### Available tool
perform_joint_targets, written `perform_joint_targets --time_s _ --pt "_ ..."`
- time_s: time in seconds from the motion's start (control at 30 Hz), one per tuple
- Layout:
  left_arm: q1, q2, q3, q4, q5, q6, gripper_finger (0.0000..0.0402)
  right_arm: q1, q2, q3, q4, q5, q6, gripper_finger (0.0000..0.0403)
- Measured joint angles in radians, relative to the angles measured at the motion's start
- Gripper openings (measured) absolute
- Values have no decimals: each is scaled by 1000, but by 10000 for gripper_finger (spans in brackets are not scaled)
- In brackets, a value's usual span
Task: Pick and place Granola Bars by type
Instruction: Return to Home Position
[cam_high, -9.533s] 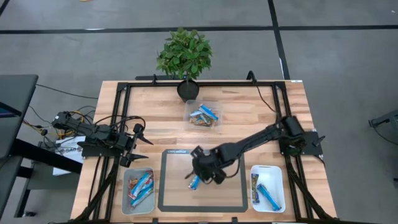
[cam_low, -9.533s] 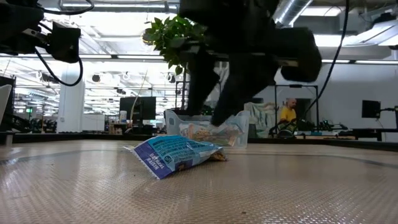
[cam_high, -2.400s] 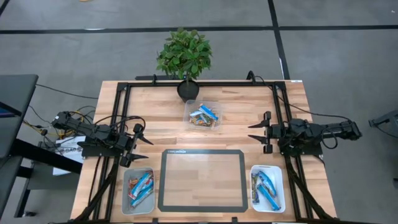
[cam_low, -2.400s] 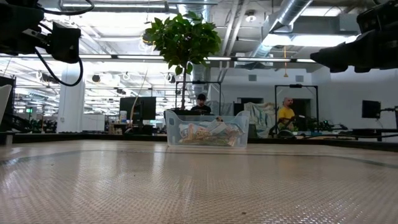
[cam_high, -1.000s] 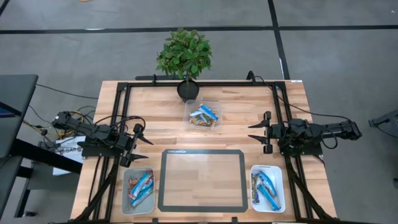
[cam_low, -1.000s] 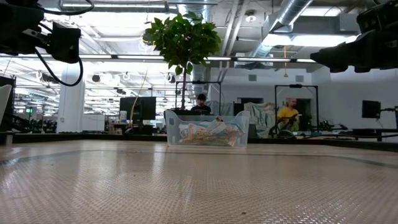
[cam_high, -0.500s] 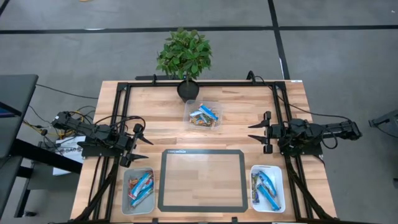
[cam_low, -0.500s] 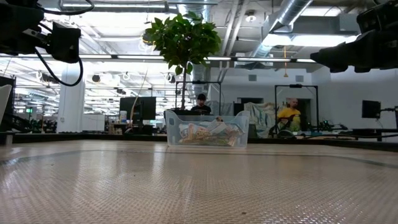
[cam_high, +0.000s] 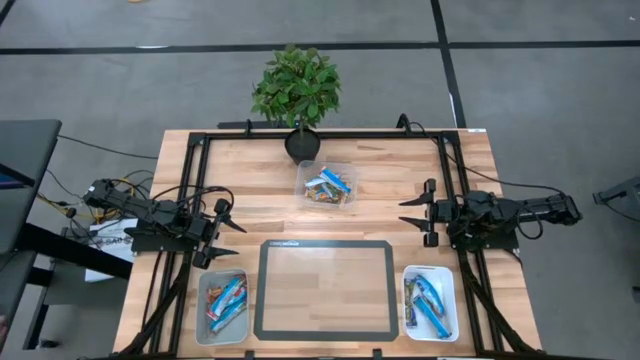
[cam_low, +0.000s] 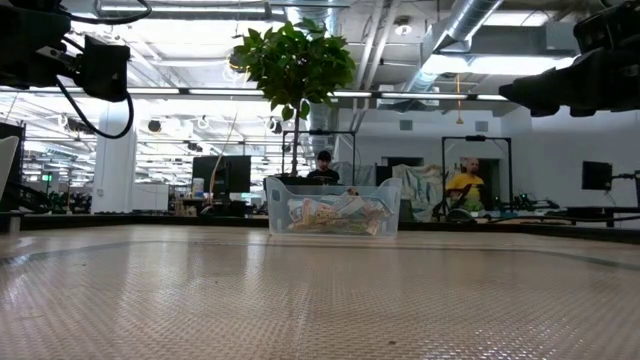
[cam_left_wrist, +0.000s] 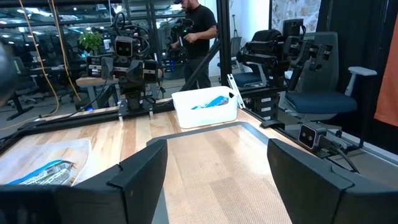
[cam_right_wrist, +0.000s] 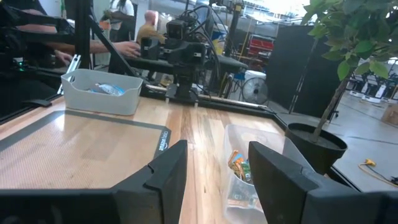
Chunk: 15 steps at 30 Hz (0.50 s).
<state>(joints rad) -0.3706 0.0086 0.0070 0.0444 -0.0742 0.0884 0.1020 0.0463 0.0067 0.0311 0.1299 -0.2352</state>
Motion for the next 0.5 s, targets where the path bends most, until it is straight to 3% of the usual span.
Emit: perform_joint_targets --time_s 0.5 --pt "0 0 0 0 0 -2 270 0 0 0 0 0 0 165"
